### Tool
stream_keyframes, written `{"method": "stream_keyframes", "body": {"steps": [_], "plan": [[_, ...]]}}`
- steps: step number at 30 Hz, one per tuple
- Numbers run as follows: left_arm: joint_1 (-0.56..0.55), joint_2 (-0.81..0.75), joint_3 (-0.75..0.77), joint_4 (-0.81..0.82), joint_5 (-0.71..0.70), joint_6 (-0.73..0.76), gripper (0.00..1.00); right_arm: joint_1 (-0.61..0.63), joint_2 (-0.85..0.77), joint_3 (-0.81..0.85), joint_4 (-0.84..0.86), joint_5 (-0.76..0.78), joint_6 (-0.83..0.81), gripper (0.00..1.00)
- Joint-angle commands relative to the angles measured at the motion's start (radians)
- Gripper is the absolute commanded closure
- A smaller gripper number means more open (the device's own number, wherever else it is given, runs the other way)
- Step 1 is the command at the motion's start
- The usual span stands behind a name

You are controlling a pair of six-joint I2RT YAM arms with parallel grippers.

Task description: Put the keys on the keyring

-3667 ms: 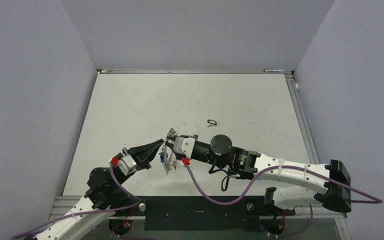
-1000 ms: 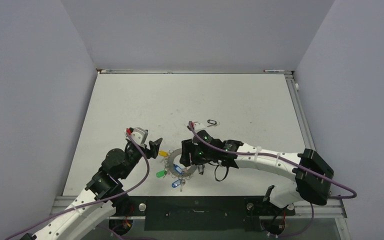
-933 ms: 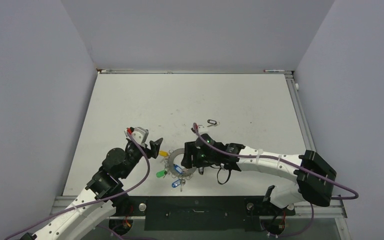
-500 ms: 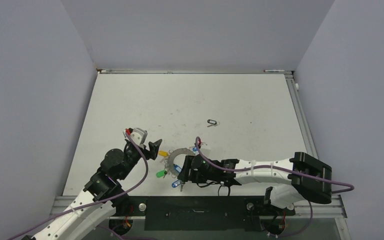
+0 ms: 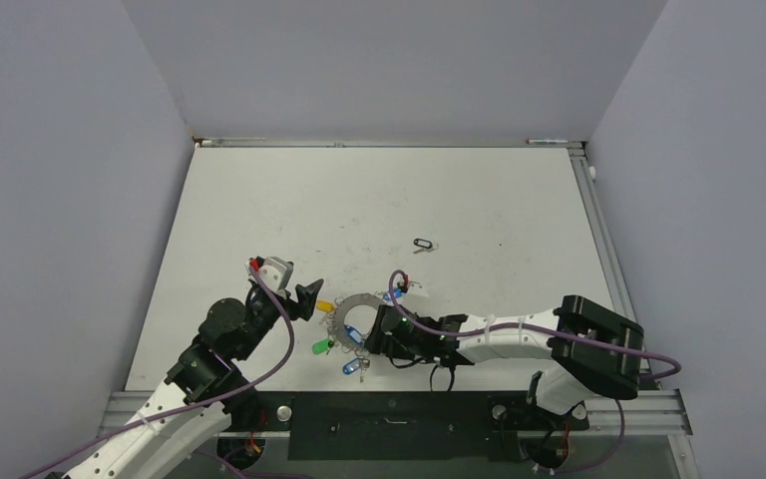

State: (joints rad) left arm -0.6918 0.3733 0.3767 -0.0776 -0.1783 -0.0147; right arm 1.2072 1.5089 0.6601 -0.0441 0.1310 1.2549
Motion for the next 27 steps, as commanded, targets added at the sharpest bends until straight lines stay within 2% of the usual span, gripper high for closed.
{"method": "stream_keyframes", "body": {"steps": [1, 8, 15, 27], "plan": [[-0.001, -0.007, 0.037, 0.016, 0.009, 0.002, 0.33, -0.055, -0.015, -0.038, 0.05, 0.03, -0.036, 0.52], [-0.002, -0.003, 0.036, 0.016, 0.007, 0.007, 0.33, -0.07, 0.006, -0.011, 0.071, -0.02, -0.122, 0.59], [0.0, 0.0, 0.034, 0.018, 0.005, 0.01, 0.33, -0.018, 0.029, 0.03, 0.057, -0.075, -0.218, 0.6], [-0.002, 0.009, 0.033, 0.02, 0.015, 0.01, 0.33, -0.015, 0.031, -0.036, 0.087, -0.014, -0.203, 0.68]]}}
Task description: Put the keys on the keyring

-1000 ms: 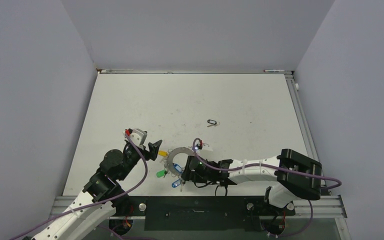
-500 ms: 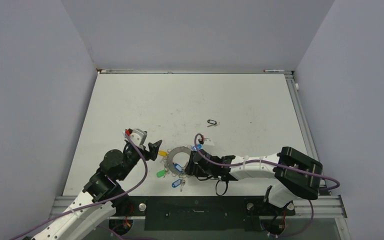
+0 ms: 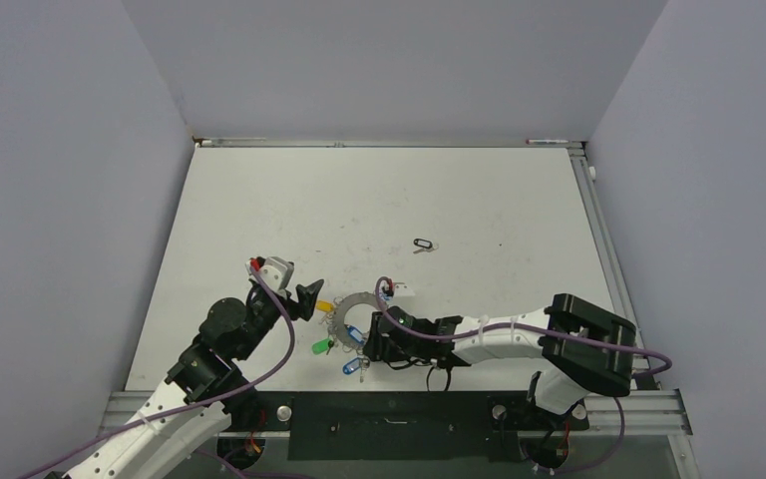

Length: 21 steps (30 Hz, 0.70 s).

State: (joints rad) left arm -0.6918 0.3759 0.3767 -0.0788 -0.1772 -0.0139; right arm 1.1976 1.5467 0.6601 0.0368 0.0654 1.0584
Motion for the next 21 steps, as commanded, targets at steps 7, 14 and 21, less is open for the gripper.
{"method": "stream_keyframes", "body": {"steps": [7, 14, 21], "plan": [[-0.002, 0.014, 0.033, 0.025, 0.018, 0.008, 0.33, -0.04, -0.032, -0.08, 0.02, 0.074, 0.019, 0.7], [0.0, 0.021, 0.033, 0.025, 0.017, 0.008, 0.33, -0.07, -0.037, -0.104, 0.024, 0.066, 0.028, 0.79], [0.0, 0.025, 0.033, 0.025, 0.016, 0.009, 0.33, -0.071, -0.034, -0.105, 0.035, 0.036, 0.014, 0.9]]}}
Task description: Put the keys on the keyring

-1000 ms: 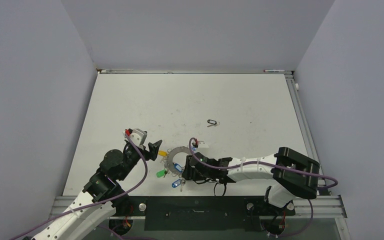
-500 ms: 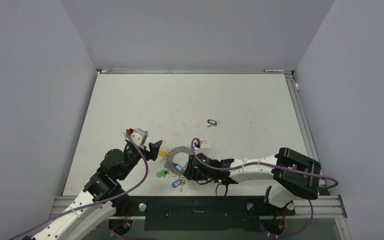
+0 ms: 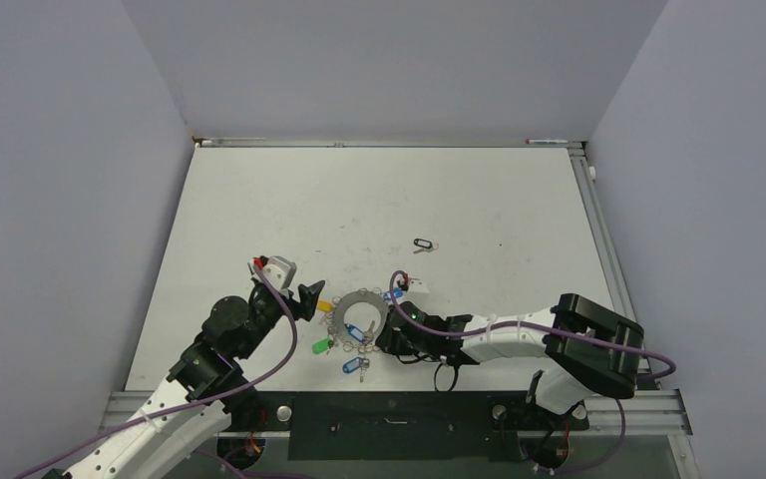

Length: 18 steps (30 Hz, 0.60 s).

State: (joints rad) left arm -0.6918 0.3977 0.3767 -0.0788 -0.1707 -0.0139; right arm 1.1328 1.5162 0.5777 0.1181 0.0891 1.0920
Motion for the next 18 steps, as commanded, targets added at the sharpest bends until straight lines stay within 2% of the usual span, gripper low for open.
{"method": "stream_keyframes", "body": {"steps": [1, 9, 18], "plan": [[0.0, 0.004, 0.033, 0.024, 0.01, 0.009, 0.33, -0.005, -0.003, -0.021, -0.045, 0.01, -0.024, 0.92], [0.0, -0.019, 0.027, 0.046, 0.032, 0.036, 0.33, -0.005, -0.076, -0.007, 0.004, -0.039, -0.082, 0.95], [0.0, -0.147, -0.028, 0.18, 0.208, 0.107, 0.33, -0.017, -0.197, 0.068, -0.057, -0.068, -0.163, 0.95]]}}
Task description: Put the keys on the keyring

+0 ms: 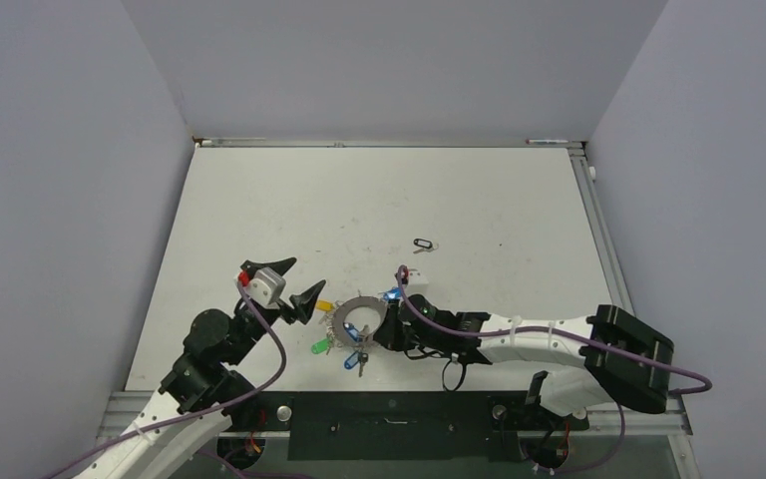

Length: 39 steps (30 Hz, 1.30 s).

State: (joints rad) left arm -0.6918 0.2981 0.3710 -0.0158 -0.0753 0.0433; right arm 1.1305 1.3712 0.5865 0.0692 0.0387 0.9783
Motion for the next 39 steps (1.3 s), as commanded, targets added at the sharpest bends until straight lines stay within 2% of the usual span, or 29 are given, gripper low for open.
{"method": "stream_keyframes", "body": {"steps": [1, 11, 21, 31, 39], "plan": [[0.0, -0.063, -0.033, 0.135, 0.149, 0.059, 0.33, -0.018, -0.062, 0.067, -0.014, -0.022, -0.055, 0.95], [-0.002, -0.148, -0.134, 0.304, 0.411, 0.147, 0.31, -0.074, -0.141, 0.205, -0.103, -0.089, -0.137, 0.95], [-0.009, -0.044, -0.072, 0.253, 0.673, 0.2, 0.27, -0.11, -0.16, 0.366, -0.254, -0.119, -0.217, 0.95], [-0.011, 0.092, -0.05, 0.283, 0.657, 0.137, 0.27, -0.107, -0.167, 0.431, -0.301, -0.132, -0.239, 0.95], [-0.018, 0.183, -0.029, 0.267, 0.619, 0.185, 0.3, -0.075, -0.158, 0.483, -0.328, -0.127, -0.257, 0.95]]}}
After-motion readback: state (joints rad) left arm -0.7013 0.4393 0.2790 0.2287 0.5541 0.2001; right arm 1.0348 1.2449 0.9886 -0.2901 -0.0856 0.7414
